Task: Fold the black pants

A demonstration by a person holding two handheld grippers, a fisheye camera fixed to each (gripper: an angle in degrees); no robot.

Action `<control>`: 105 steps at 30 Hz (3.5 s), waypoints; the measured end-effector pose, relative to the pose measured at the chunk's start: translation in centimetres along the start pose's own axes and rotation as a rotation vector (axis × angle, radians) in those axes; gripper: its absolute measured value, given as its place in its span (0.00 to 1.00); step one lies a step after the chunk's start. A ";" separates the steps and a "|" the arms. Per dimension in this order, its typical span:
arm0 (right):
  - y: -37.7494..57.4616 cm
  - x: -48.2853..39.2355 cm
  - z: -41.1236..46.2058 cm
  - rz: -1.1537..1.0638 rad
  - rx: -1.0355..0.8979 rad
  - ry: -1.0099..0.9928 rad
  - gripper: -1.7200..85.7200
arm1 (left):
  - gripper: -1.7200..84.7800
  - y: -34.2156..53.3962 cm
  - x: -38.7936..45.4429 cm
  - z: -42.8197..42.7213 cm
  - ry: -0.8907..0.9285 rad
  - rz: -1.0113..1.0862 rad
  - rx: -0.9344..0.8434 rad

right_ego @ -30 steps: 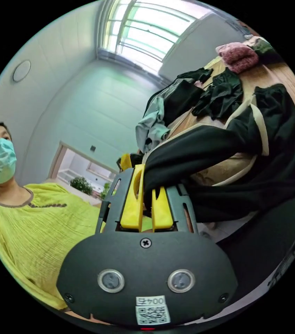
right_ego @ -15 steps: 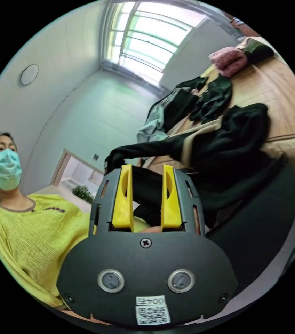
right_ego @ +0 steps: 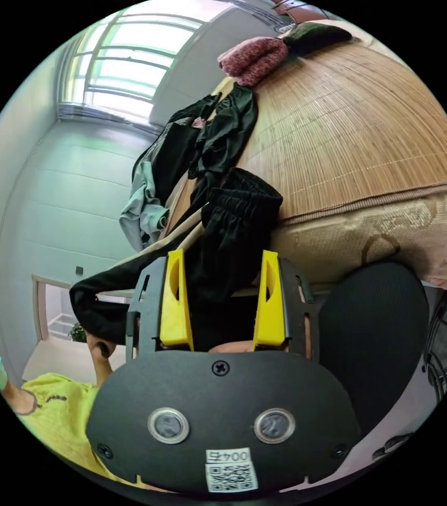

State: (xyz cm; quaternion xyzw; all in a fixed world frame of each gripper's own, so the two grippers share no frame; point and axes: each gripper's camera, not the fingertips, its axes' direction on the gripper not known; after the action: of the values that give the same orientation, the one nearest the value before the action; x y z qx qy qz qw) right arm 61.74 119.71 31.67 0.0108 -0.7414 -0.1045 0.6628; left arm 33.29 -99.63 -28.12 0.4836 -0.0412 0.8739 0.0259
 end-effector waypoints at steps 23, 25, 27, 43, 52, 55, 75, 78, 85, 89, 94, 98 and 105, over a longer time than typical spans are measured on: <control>-5.4 0.5 8.7 0.005 0.054 0.146 0.26 | 0.07 -2.0 -5.0 -3.0 0.059 -0.046 0.011; -5.8 -0.8 10.1 -0.019 0.033 0.223 0.25 | 0.07 -2.1 -5.4 -2.9 0.060 -0.049 0.010; -6.2 -1.6 11.0 -0.023 0.011 0.299 0.22 | 0.07 -2.1 -5.9 -2.7 0.062 -0.053 0.010; -9.3 -8.6 0.4 -0.069 0.353 0.008 0.08 | 0.08 -4.5 -7.8 3.8 0.055 0.014 -0.094; -7.6 -26.8 -25.4 -0.508 1.004 0.241 0.07 | 0.08 -8.6 -4.9 26.1 0.195 0.232 -0.409; -6.1 -29.8 -27.1 -0.611 1.075 0.419 0.07 | 0.08 -8.6 -6.0 34.5 0.157 0.282 -0.489; -14.8 -0.1 5.5 -0.203 0.399 0.489 0.08 | 0.19 -19.2 -30.7 56.3 -0.625 0.201 -0.814; -16.1 0.8 7.9 -0.219 0.377 0.522 0.09 | 0.18 -20.3 -32.1 57.4 -0.536 0.212 -0.997; -17.3 1.6 12.9 -0.252 0.414 0.548 0.09 | 0.32 -27.1 -31.4 56.6 -0.889 0.386 -0.623; -17.4 1.7 13.4 -0.265 0.434 0.551 0.09 | 0.47 -27.3 -37.6 66.6 -1.239 0.389 -0.889; -17.8 1.2 14.2 -0.275 0.444 0.573 0.09 | 0.39 -25.9 -42.2 73.2 -1.247 0.256 -1.050; -18.2 0.8 14.6 -0.282 0.445 0.587 0.08 | 0.08 -27.9 -38.3 71.9 -1.181 0.389 -0.837; -19.1 0.2 14.7 -0.280 0.448 0.579 0.09 | 0.06 -35.8 -26.6 58.8 -1.409 0.574 -0.337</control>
State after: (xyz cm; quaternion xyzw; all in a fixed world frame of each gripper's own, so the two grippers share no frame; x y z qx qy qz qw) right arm 44.90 103.12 27.14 0.2854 -0.5194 -0.0220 0.8051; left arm 100.02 -69.83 -17.86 0.8848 -0.3037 0.3149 -0.1603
